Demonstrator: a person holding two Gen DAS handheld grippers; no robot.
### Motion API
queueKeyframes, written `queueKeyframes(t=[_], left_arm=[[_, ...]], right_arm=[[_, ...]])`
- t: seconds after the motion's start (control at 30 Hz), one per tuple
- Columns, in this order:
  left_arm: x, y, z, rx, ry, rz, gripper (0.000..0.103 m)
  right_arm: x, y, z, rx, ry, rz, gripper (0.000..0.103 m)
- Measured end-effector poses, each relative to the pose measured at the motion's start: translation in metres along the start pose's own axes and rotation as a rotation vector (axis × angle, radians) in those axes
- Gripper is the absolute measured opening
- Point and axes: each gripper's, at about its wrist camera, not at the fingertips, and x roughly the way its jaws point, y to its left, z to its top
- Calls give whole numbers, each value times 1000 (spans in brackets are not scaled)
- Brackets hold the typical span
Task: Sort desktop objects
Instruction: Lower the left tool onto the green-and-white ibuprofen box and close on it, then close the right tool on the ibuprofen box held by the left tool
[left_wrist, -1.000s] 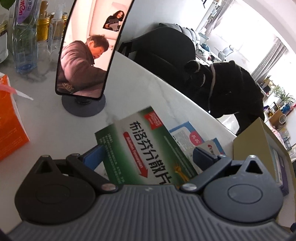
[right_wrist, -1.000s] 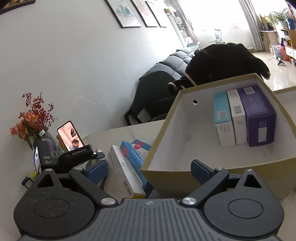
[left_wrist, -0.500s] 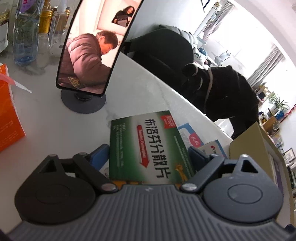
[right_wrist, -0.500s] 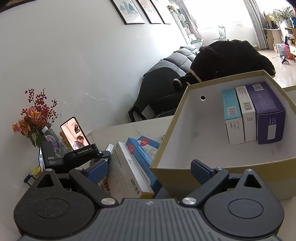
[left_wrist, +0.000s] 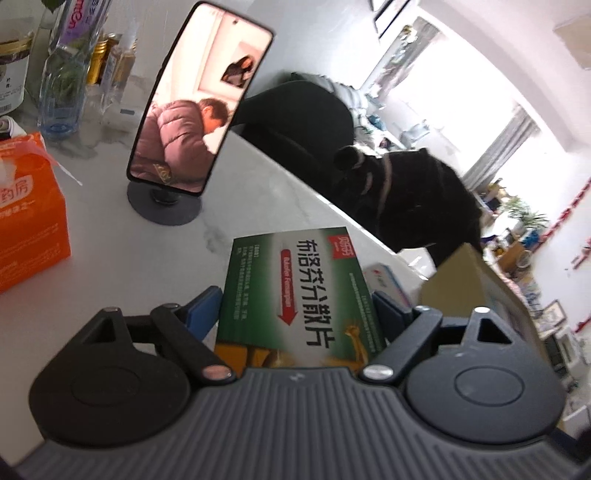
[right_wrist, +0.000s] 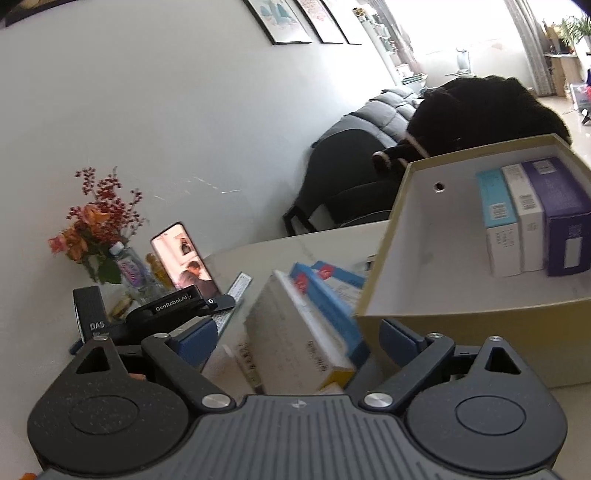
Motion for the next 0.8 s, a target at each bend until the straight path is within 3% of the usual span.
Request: queueKeyframes(t=[0.4, 0.8], left_arm=[[-50, -32, -29, 100, 1, -169, 86], [-56, -73, -49, 258, 52, -332, 86]], right_arm=[[3, -13, -1, 269, 33, 218, 69], [2, -31, -3, 426, 45, 311, 51]])
